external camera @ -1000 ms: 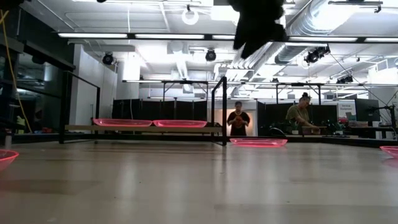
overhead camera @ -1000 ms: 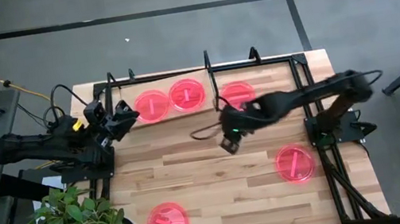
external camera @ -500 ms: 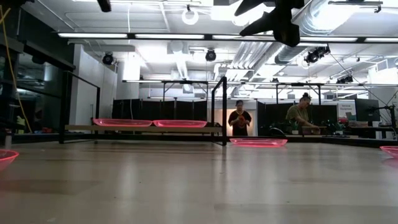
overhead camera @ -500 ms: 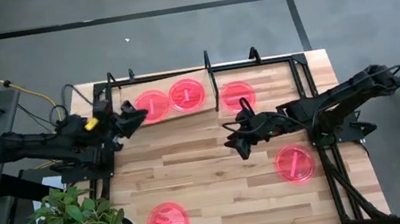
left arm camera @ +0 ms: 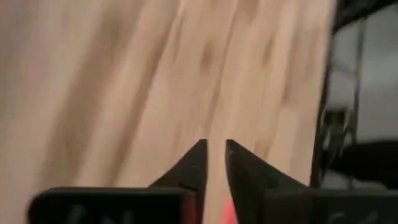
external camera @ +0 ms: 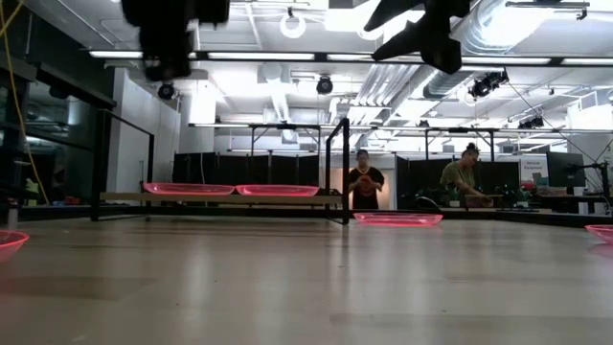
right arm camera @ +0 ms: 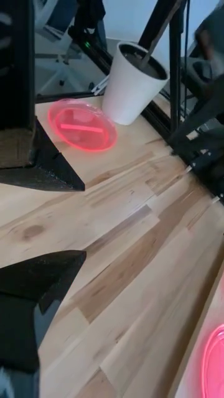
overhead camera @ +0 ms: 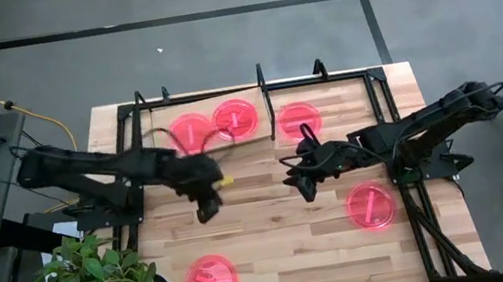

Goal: Place and stack plates onto a shelf
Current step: Stack the pink plate on top of the pink plate on the shelf

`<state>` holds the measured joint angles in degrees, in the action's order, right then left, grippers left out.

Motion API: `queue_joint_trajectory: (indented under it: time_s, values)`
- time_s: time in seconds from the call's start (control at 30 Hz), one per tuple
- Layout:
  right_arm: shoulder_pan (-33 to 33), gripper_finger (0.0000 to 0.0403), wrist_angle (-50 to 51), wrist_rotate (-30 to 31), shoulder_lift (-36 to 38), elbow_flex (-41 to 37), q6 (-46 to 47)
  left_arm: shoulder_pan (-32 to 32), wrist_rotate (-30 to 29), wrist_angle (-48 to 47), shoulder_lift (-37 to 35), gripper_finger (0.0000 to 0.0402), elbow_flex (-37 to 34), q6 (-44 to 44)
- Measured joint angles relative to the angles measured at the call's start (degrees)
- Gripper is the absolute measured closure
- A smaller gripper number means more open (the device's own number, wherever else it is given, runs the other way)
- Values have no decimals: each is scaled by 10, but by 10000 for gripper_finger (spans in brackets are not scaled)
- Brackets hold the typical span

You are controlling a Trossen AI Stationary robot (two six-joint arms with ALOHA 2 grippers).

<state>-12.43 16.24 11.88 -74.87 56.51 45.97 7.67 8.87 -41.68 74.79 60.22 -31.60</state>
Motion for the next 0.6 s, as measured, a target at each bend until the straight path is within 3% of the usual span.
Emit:
queue_joint_trajectory:
  time_s: [0.1, 0.27, 0.47, 0.6]
  values:
    - [0, 257, 15, 0, 0, 0, -2, 43, 32, -60, 56, 396, 11, -66]
    - [0, 257, 37, -2, 0, 0, -5, 145, 42, -54, 119, 401, 13, -184]
    - [0, 257, 40, -3, 0, 0, -29, 230, 42, -29, 192, 401, 13, -376]
    - [5, 257, 41, -3, 0, 0, -40, 262, 55, 45, 231, 401, 13, -457]
